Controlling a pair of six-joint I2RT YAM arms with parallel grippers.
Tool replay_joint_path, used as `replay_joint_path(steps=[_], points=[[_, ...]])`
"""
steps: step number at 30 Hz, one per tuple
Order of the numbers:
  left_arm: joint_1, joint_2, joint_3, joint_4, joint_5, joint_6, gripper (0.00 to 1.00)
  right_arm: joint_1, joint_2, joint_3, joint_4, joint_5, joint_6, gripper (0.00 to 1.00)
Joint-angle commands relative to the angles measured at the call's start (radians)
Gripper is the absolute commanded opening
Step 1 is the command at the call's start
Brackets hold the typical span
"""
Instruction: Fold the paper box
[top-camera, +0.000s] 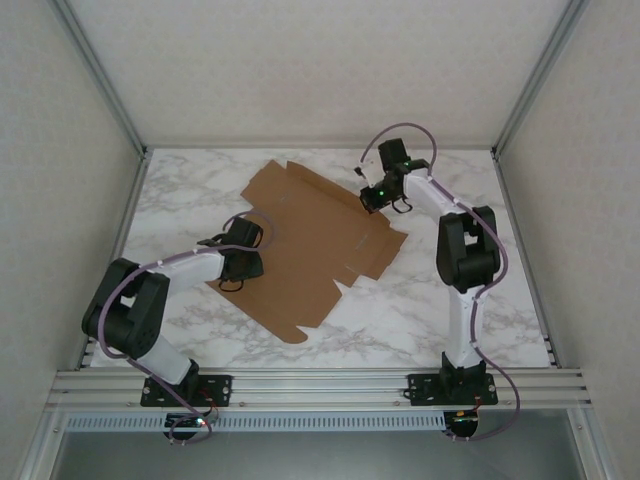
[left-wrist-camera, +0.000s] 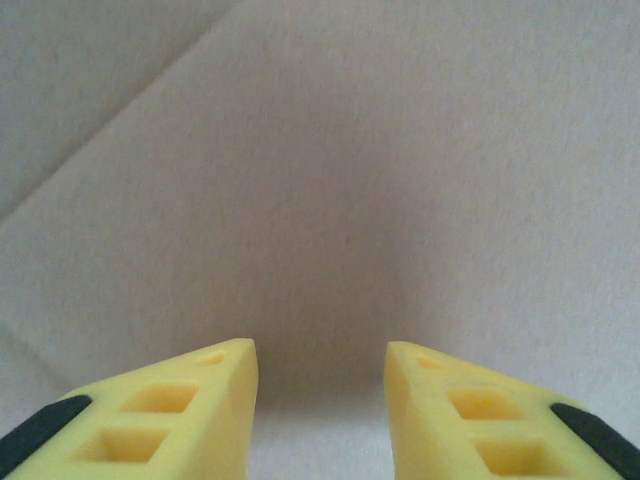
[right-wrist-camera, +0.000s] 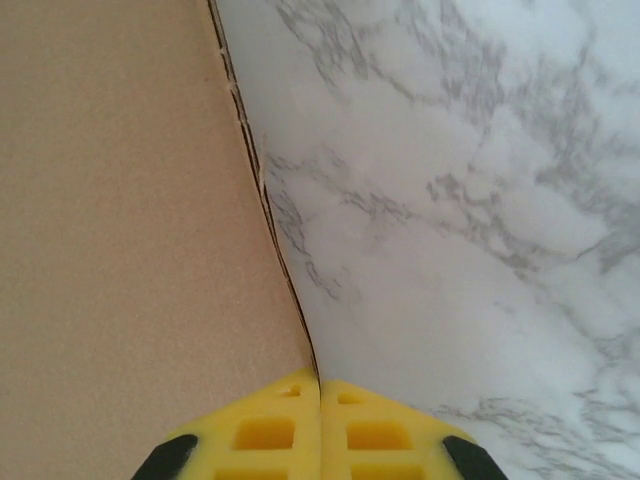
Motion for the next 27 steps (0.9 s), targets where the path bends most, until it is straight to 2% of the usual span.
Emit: replay_joint_path(steps=[1, 5, 11, 14, 19, 27], points=[[0.004, -0.069, 0.068, -0.073, 0.031, -0.035, 0.42, 0.030, -0.089, -0.054, 0.123, 0.134, -0.101, 0.00], [0.004, -0.109, 0.179, -0.076, 0.114, -0.076, 0.51, 0.073, -0.150, -0.089, 0.191, 0.230, -0.183, 0.00], [0.007, -0.087, 0.365, 0.035, 0.330, -0.173, 0.72, 0.139, -0.229, -0.135, 0.305, 0.372, -0.265, 0.02], [0.019, -0.039, 0.441, 0.127, 0.404, -0.250, 0.73, 0.159, -0.275, -0.169, 0.364, 0.392, -0.274, 0.01], [0.037, 0.081, 0.522, 0.367, 0.525, -0.461, 0.73, 0.206, -0.322, -0.220, 0.425, 0.433, -0.320, 0.01], [0.035, 0.287, 0.689, 0.504, 0.575, -0.611, 0.73, 0.254, -0.375, -0.259, 0.465, 0.478, -0.362, 0.01]])
